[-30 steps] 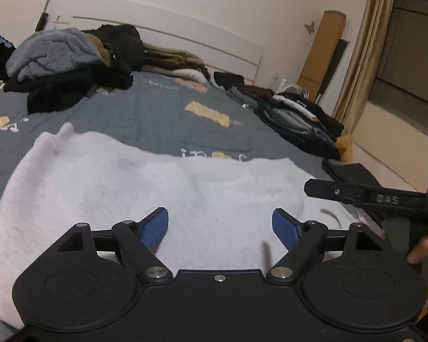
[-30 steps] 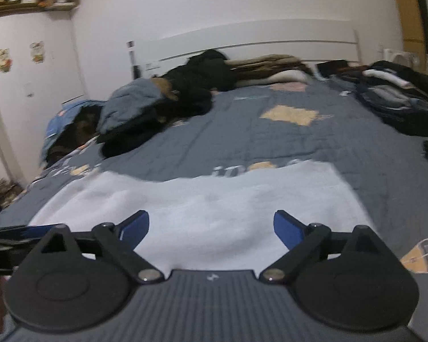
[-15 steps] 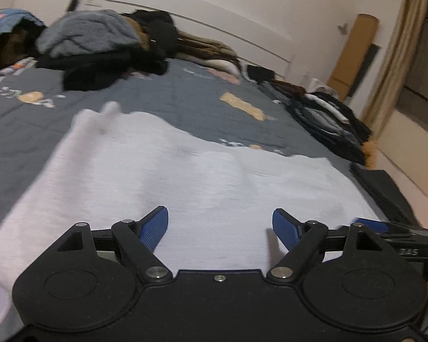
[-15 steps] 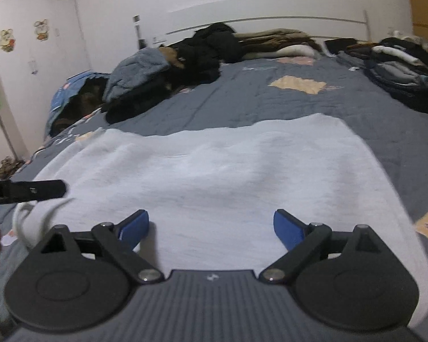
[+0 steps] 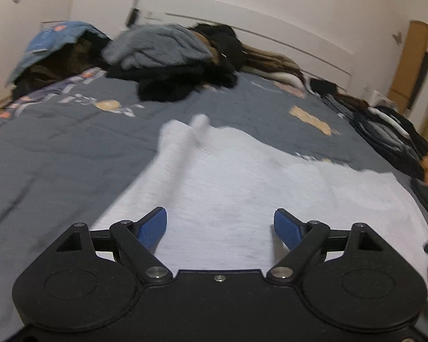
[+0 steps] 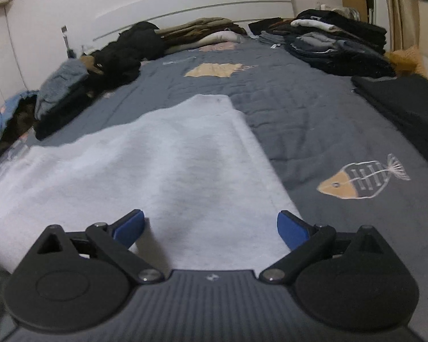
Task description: Fold clothes
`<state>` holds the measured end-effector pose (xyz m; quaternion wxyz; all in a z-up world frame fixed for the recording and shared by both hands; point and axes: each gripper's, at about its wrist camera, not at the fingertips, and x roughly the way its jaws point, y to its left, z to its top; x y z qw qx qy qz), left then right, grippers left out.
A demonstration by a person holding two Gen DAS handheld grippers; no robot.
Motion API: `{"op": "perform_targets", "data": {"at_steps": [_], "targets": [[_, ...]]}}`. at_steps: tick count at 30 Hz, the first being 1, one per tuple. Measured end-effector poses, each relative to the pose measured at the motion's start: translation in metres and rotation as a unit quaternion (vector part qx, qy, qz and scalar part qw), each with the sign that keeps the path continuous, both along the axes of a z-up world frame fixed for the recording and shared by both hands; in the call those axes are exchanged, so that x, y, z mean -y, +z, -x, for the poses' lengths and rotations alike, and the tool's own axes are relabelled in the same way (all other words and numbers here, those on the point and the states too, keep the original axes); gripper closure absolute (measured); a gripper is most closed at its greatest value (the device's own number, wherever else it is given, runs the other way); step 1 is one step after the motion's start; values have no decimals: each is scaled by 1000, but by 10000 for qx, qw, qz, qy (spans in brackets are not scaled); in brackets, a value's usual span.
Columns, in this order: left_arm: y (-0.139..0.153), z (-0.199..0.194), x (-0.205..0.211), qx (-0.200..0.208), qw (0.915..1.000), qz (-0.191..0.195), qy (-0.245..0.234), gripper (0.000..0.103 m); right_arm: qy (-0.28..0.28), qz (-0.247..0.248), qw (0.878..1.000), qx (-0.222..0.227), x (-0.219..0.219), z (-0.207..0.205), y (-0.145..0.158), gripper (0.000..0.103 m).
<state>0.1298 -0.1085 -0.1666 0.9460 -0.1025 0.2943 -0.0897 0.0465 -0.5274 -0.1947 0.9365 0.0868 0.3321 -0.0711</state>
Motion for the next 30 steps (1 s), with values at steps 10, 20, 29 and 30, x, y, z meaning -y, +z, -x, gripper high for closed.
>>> {"op": "perform_targets", "data": {"at_steps": [10,20,29,30], "targets": [[28,-32,4,304,9993,16,-233,25,-461,114,9988,85,18,8,3,4],[31,-109,16,189,9894,-1224,-751,64,-165,-233,9979,574,13,-6,11,4],[-11,-140,15,-396,9808,-1669,-925,64,-135,-413,9974,573,13,-20,8,4],[-12,-140,14,-375,9806,-1646,-993,76,-124,-417,9974,568,12,-21,8,4]]}}
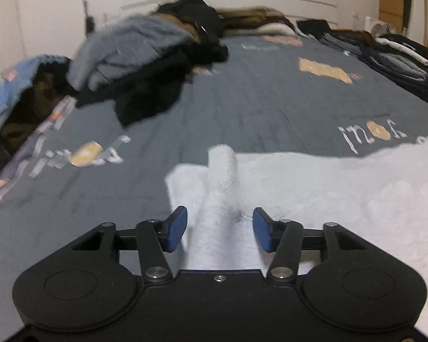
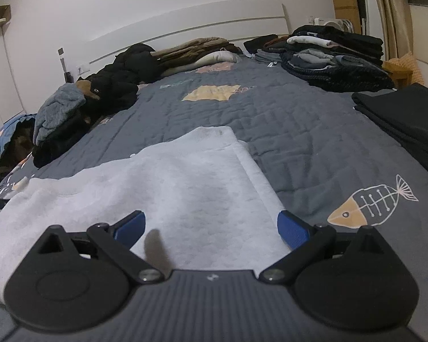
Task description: Fold clothes
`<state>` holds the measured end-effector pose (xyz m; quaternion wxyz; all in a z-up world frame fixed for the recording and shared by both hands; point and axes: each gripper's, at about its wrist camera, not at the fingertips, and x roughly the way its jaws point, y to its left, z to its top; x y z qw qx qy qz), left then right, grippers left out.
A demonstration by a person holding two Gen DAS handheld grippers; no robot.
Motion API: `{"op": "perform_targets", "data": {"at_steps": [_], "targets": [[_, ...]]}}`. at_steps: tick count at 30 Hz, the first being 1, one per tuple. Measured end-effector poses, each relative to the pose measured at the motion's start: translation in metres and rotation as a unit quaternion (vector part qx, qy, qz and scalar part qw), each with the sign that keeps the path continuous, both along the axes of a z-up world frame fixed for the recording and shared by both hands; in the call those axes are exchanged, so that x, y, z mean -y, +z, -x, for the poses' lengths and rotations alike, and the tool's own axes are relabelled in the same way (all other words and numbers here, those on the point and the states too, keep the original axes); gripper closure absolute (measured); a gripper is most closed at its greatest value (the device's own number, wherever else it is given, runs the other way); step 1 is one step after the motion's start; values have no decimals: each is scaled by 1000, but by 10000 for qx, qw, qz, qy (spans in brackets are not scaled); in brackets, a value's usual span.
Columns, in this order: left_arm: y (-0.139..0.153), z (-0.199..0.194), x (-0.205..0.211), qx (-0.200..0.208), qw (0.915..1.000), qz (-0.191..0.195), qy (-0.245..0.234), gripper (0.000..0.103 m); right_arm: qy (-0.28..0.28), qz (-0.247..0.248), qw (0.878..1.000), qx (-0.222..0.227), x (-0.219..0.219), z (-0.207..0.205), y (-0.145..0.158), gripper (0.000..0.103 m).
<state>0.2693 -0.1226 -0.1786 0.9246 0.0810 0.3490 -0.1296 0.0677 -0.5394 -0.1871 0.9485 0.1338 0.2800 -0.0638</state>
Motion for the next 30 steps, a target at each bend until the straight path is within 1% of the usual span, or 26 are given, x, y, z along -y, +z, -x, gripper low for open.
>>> {"op": "perform_targets", "data": {"at_steps": [1,2,3,4,7,8,9,10,11,13,14,15,16,17,18,19,21,22,23,24,25,27,29,30], "targets": [[-1,0,-1,7,10000,27,-70,92,18,3,10000,-7,0,-1,0,4],[-2,1,-1,15,9999,54,-139,97,38,4,10000,-11,-1,-1,0,4],[-2,2,-4,52,9998,105,-172,97,53,-19,10000,-9,-1,-1,0,4],[3,2,-10,156,9995,250,-104,98,67,-42,10000,-6,-2,-1,1,4],[25,2,-38,532,9939,930,275,98,112,-111,9999,1,-2,0,1,4],[32,3,-45,668,9915,1060,362,98,123,-134,9998,25,-2,0,2,4],[37,4,-48,787,9897,1118,431,98,134,-157,9998,50,-2,1,3,4],[39,4,-46,880,9894,1059,470,98,146,-180,9997,74,-2,1,4,4],[38,2,-44,876,9899,997,501,98,157,-203,9996,99,-2,2,5,4],[23,-10,-35,555,9936,830,522,97,171,-224,9995,128,-3,3,6,4],[13,-14,-28,401,9956,674,509,95,174,-221,9995,132,-3,3,7,4],[3,-19,-21,247,9971,518,496,89,174,-209,9996,122,-3,3,6,4],[-6,-21,-13,162,9982,304,497,79,174,-197,9996,112,-3,3,6,4],[-10,-20,-7,199,9985,64,509,76,177,-195,9996,99,-2,3,6,4],[-10,-18,-4,222,9985,-23,504,74,193,-201,9996,92,-2,3,6,4],[-6,-15,-6,220,9984,22,523,72,182,-200,9996,92,-2,3,6,4],[7,-4,-18,272,9970,312,647,70,170,-246,9995,104,1,1,8,4],[14,1,-24,308,9960,436,716,67,165,-254,9995,111,2,0,9,4],[20,7,-29,360,9951,514,770,61,160,-261,9995,119,2,-1,10,4],[27,16,-31,416,9944,567,785,59,179,-251,9995,113,2,-3,10,4],[33,24,-32,459,9941,631,756,59,199,-240,9995,107,2,-5,11,4],[40,36,-25,455,9953,687,509,58,232,-225,9994,125,0,-7,11,4],[43,52,-14,412,9960,739,281,49,314,-219,9991,160,-4,-6,13,4],[44,61,-8,386,9961,776,176,49,355,-216,9990,178,-5,-6,14,4]]}}
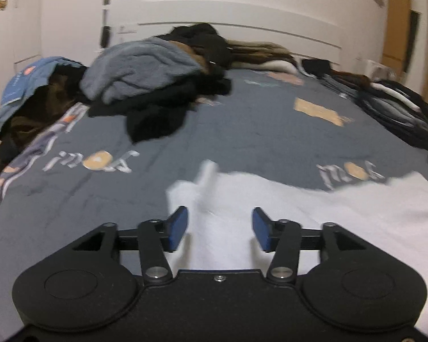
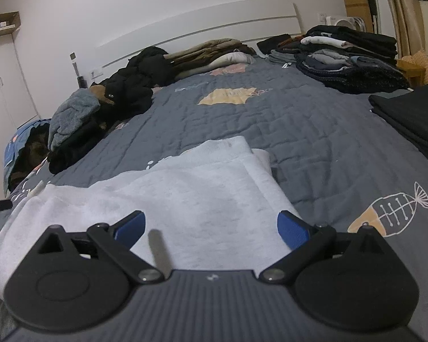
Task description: Fold clothes
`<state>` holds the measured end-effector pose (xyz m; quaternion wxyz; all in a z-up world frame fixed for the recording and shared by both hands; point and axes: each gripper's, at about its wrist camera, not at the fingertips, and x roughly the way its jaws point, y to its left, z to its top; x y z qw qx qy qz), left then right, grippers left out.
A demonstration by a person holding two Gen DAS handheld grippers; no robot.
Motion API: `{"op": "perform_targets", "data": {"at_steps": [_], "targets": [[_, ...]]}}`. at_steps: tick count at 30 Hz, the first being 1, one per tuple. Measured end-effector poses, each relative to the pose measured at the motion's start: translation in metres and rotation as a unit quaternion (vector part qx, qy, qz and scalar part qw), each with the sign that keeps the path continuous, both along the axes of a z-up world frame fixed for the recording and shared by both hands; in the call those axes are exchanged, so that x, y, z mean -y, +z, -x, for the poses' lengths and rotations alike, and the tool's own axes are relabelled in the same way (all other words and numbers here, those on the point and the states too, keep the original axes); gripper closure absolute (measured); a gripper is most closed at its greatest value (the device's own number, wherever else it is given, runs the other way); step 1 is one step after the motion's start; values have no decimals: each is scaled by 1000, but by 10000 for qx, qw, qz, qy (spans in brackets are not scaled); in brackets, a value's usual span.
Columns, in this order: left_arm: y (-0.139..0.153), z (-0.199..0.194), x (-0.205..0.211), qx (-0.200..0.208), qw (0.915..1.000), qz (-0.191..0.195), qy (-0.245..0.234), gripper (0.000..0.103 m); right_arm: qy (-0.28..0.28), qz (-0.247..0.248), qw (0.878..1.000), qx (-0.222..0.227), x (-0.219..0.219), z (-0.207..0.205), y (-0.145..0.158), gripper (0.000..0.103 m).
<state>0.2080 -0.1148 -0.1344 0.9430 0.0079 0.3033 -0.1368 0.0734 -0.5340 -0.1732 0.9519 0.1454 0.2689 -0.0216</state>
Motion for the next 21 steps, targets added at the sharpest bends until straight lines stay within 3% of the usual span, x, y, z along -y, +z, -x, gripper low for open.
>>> {"op": "perform_targets", "data": {"at_steps": [4,7,11,15,17,21], "targets": [[2,46,32,196,9985,355,-380,48,162,11,9998,76,-7,1,4,4],[-6,68,58,319,9977,503,-330,47,466,65,9988,161,-19,1,7,4],[-28,85,90,367,9982,15,-467,42,649,501,9966,-41,-35,0,-2,4],[-40,89,83,457,9983,38,-355,33,551,806,9947,-313,-37,3,-16,4],[-40,87,74,363,9989,159,-263,29,430,581,9967,-359,-27,9,-18,4],[-35,90,57,348,9991,250,16,27,206,615,9975,-296,-18,21,-15,4]]}}
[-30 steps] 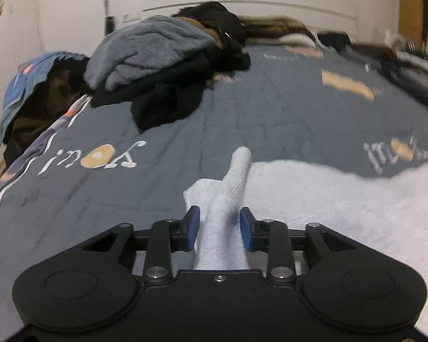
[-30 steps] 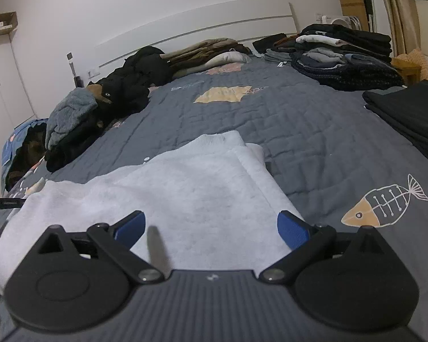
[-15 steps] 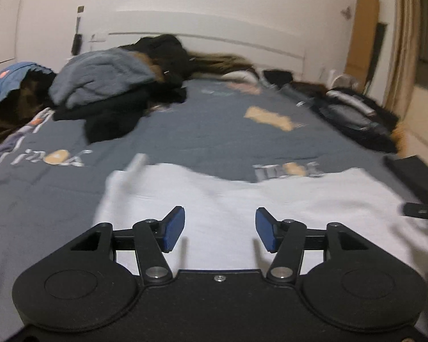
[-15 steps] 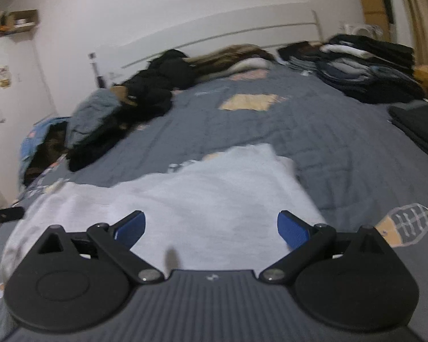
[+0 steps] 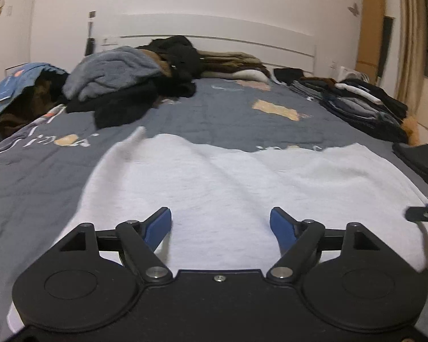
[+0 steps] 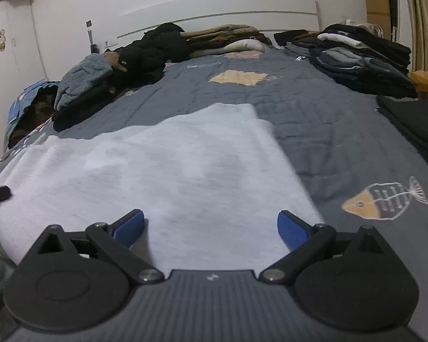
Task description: Fold clothes
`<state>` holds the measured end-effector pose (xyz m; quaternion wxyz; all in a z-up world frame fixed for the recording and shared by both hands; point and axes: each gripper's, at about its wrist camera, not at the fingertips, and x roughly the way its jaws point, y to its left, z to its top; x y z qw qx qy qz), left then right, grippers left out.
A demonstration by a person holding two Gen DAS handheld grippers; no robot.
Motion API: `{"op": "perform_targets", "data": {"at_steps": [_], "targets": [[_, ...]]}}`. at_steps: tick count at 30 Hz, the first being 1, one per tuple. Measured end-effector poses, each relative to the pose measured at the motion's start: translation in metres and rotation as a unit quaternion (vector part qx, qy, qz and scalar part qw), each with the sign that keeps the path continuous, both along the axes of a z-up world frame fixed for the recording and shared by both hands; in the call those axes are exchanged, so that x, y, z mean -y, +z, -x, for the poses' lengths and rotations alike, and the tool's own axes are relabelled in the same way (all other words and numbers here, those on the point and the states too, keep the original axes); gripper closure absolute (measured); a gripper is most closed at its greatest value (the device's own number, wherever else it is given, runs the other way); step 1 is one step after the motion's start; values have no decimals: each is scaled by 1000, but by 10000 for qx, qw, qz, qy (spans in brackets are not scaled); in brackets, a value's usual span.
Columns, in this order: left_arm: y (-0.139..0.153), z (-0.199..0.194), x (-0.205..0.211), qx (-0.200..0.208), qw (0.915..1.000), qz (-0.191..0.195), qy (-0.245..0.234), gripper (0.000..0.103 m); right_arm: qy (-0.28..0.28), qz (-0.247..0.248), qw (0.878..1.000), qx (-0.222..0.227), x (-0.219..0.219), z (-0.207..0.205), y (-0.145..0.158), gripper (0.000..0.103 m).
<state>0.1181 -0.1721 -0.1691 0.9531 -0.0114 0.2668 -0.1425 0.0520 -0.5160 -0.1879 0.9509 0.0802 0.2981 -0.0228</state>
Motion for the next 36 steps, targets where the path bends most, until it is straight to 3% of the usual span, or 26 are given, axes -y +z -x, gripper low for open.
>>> {"op": "perform_targets", "data": {"at_steps": [9,13,18,21,25,28,36], "targets": [[14,20,-22,-24,9985,261,472,28,-490,95,9986,176,20,29,8,5],[26,29,-22,110,9984,431,361,28,-708,136,9971,254,29,41,12,5],[26,35,-4,113,9990,436,64,28,289,-94,9968,745,1,52,25,5],[23,37,6,72,9992,393,-40,28,689,-170,9959,556,-13,47,19,5],[18,38,10,5,9994,341,-70,28,842,89,9964,86,-25,36,4,5],[17,36,7,-38,9994,353,-4,28,611,249,9973,-312,-17,28,-7,4],[20,40,-1,-96,9989,427,138,28,61,492,9966,-651,5,31,-16,4]]}}
